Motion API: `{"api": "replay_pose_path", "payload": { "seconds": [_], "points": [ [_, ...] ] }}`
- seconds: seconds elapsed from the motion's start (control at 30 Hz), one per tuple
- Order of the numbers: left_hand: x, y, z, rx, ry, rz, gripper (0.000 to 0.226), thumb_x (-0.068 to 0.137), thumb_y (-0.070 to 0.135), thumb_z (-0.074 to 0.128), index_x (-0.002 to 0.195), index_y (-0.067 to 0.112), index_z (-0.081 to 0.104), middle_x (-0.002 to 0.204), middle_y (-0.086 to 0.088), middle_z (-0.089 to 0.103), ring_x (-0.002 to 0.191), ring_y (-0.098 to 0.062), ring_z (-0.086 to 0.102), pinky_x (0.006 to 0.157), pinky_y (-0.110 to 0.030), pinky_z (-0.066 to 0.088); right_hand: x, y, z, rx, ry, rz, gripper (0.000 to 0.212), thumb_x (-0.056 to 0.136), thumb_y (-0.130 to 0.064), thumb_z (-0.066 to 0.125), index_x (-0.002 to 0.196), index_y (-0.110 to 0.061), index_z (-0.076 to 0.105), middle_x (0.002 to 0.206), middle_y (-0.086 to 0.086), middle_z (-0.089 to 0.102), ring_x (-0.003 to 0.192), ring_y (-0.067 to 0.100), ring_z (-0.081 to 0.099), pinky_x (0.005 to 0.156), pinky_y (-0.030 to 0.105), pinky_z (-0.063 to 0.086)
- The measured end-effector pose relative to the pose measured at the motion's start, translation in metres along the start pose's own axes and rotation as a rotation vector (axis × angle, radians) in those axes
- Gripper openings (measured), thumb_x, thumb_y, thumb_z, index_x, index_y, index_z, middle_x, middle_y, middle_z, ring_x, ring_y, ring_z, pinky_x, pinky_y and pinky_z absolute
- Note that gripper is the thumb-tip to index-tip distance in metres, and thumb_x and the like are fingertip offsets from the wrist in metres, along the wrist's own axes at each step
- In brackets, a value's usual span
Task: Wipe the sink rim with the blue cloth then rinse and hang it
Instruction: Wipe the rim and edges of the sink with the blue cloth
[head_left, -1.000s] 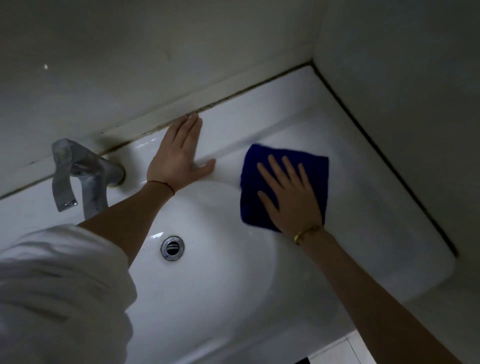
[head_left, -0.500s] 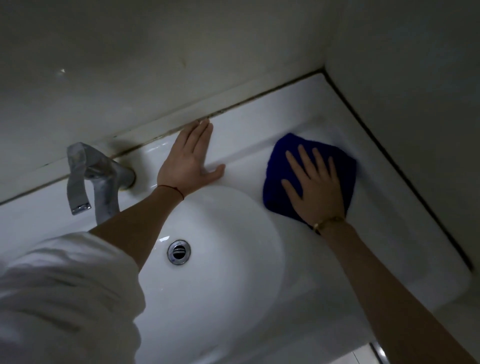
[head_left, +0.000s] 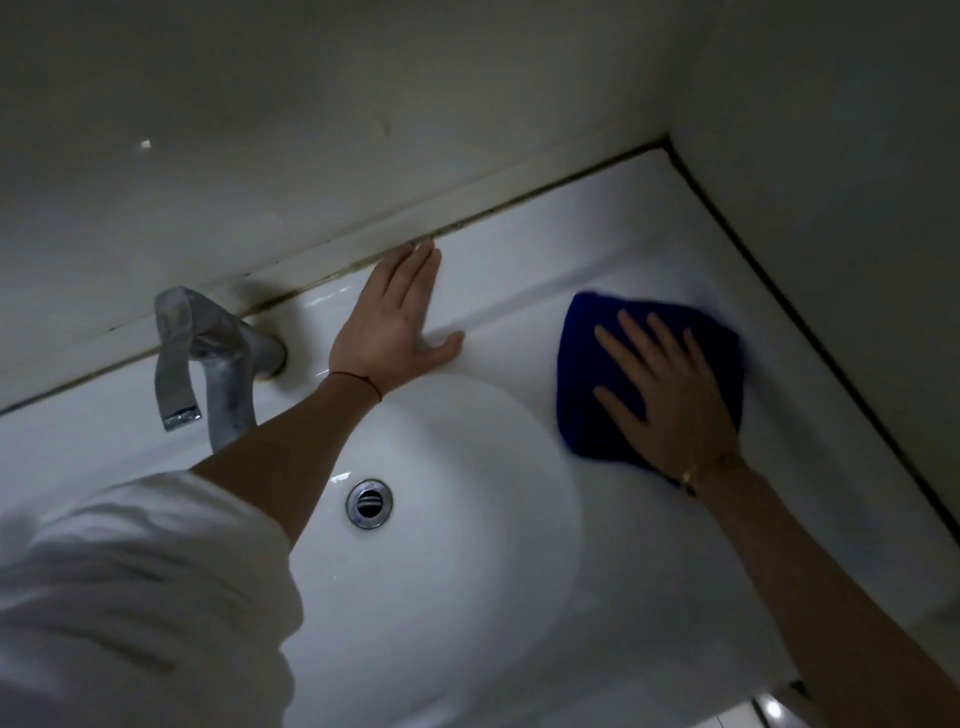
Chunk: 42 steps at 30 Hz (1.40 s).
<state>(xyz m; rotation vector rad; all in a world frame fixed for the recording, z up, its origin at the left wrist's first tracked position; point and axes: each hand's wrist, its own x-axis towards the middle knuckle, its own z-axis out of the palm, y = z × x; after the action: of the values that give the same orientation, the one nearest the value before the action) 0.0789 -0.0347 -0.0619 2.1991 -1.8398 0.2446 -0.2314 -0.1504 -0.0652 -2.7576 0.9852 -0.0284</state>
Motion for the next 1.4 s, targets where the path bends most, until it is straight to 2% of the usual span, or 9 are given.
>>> {"api": "replay_pose_path", "payload": {
  "seconds": [0.1,0.17,0.33,0.43,0.67,0.93,1.17,1.27,1.4],
  "points": [
    [0.0,0.0,0.0,0.008,-0.016,-0.005,0.084,0.087,0.05,0.061,0.146,-0.004,0.036,0.152,-0.02,0.039,0.141,-0.036,0.033,0.118,-0.043,0.029,0.037,-0.013,0.0,-0.01,0.029,0.133,0.063,0.096,-0.052,0.033,0.152,-0.023,0.025,0.159,0.008,0.023,0.145,0.033,0.019,0.119,0.051,0.01],
    [0.0,-0.001,0.0,0.013,-0.029,-0.003,0.085,0.088,0.051,0.06,0.147,-0.004,0.034,0.153,-0.02,0.037,0.142,-0.035,0.03,0.119,-0.043,0.028,0.038,-0.028,0.005,-0.04,0.027,0.134,0.063,0.097,-0.052,0.032,0.152,-0.024,0.023,0.159,0.007,0.021,0.146,0.031,0.018,0.119,0.051,0.009],
    [0.0,0.0,0.001,0.015,-0.017,0.0,0.085,0.088,0.051,0.061,0.147,-0.004,0.035,0.152,-0.02,0.038,0.142,-0.035,0.031,0.119,-0.044,0.028,-0.008,-0.037,0.015,0.016,-0.01,-0.134,0.058,0.099,-0.052,0.031,0.152,-0.031,0.023,0.159,-0.005,0.021,0.148,0.021,0.016,0.12,0.047,0.011],
    [0.0,-0.001,0.002,0.011,-0.001,0.007,0.084,0.087,0.049,0.062,0.146,-0.005,0.037,0.15,-0.021,0.04,0.141,-0.037,0.033,0.118,-0.044,0.029,-0.018,-0.014,0.012,0.047,-0.023,-0.203,0.057,0.098,-0.053,0.032,0.151,-0.033,0.024,0.159,-0.008,0.021,0.148,0.017,0.015,0.121,0.045,0.01],
    [-0.001,-0.004,0.005,0.01,0.018,0.016,0.084,0.087,0.051,0.061,0.146,-0.004,0.036,0.15,-0.02,0.041,0.14,-0.037,0.033,0.117,-0.044,0.03,0.036,-0.016,0.005,-0.013,0.062,0.178,0.059,0.099,-0.049,0.032,0.152,-0.025,0.022,0.16,0.005,0.019,0.146,0.03,0.017,0.119,0.05,0.009],
    [-0.001,-0.004,0.007,0.007,0.027,0.021,0.084,0.087,0.052,0.061,0.146,-0.003,0.036,0.151,-0.02,0.039,0.141,-0.035,0.033,0.117,-0.044,0.031,-0.074,-0.017,0.012,0.043,-0.066,-0.131,0.059,0.099,-0.054,0.027,0.153,-0.034,0.015,0.161,-0.008,0.012,0.149,0.017,0.008,0.121,0.045,0.006],
    [-0.001,-0.004,0.006,0.007,0.032,0.019,0.084,0.087,0.051,0.061,0.146,-0.003,0.036,0.15,-0.02,0.041,0.14,-0.034,0.033,0.118,-0.042,0.03,-0.013,0.004,-0.001,-0.008,0.004,0.089,0.063,0.097,-0.055,0.026,0.153,-0.027,0.02,0.16,0.001,0.017,0.147,0.028,0.015,0.121,0.044,0.005],
    [-0.001,-0.003,0.006,0.004,0.035,0.026,0.083,0.087,0.05,0.062,0.145,-0.004,0.037,0.149,-0.021,0.042,0.139,-0.036,0.034,0.117,-0.043,0.031,-0.013,-0.002,-0.001,-0.056,-0.024,0.062,0.062,0.098,-0.054,0.025,0.153,-0.027,0.018,0.161,0.001,0.015,0.147,0.028,0.014,0.121,0.047,0.005],
    [-0.001,-0.004,0.006,0.013,0.025,0.019,0.083,0.088,0.051,0.061,0.146,-0.004,0.036,0.15,-0.02,0.04,0.14,-0.036,0.034,0.118,-0.043,0.03,-0.079,0.007,0.003,-0.041,-0.068,-0.035,0.061,0.098,-0.055,0.021,0.153,-0.031,0.014,0.162,-0.004,0.009,0.149,0.024,0.009,0.12,0.049,0.006]
  ]
}}
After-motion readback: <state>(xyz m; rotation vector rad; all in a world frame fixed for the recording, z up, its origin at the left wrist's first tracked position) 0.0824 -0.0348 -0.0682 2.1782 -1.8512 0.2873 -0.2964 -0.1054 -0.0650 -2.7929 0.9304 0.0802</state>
